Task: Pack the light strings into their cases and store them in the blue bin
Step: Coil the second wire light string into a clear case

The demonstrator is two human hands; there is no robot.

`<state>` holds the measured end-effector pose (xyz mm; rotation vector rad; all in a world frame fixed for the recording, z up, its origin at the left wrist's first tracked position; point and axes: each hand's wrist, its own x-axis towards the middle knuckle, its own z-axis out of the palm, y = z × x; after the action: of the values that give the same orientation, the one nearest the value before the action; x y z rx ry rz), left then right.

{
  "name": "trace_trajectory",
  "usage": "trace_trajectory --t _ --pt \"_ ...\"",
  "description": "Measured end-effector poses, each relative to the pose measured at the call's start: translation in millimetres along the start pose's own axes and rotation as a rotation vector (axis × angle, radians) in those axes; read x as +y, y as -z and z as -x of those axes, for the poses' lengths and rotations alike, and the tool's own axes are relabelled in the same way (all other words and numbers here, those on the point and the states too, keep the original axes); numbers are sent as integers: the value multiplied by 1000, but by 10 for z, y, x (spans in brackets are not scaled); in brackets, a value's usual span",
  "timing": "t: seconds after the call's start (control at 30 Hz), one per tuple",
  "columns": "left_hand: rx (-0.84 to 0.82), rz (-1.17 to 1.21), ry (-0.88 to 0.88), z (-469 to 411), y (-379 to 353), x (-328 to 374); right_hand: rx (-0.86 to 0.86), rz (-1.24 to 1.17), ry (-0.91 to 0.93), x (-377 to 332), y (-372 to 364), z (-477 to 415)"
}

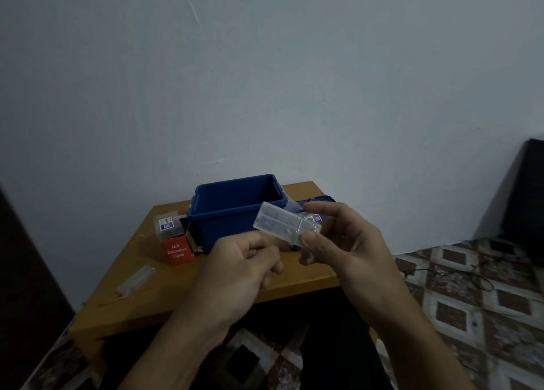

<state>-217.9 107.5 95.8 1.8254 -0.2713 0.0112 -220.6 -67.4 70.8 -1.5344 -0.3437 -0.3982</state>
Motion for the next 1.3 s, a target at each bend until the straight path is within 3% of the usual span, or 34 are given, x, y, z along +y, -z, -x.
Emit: trace_trajectory --t 0.2,0.4,0.6,0.77,0.83,0.93,1.0,1.3 --pt "-27 -238 -43 88 102 42 50 53 -11 42 92 -37" --pt "-35 -602 -233 134 257 243 22 207 -28 101 81 -37" --pt "-88 -863 -589 -86 387 392 -135 381 -49 72 28 -8" --pt "-198 -895 -632 -302 446 368 -296 292 -125 -19 41 19" --pt "-282 -823 -551 -375 475 397 -332 192 -138 -41 60 23" --pt "-519 -600 -259 -485 554 453 -359 21 -157 -49 91 32" --pt "-590 -418 -146 -525 578 424 -373 -88 -166 -43 94 34" --pt "-556 425 26 -494 441 -5 -344 -468 -235 -22 13 3"
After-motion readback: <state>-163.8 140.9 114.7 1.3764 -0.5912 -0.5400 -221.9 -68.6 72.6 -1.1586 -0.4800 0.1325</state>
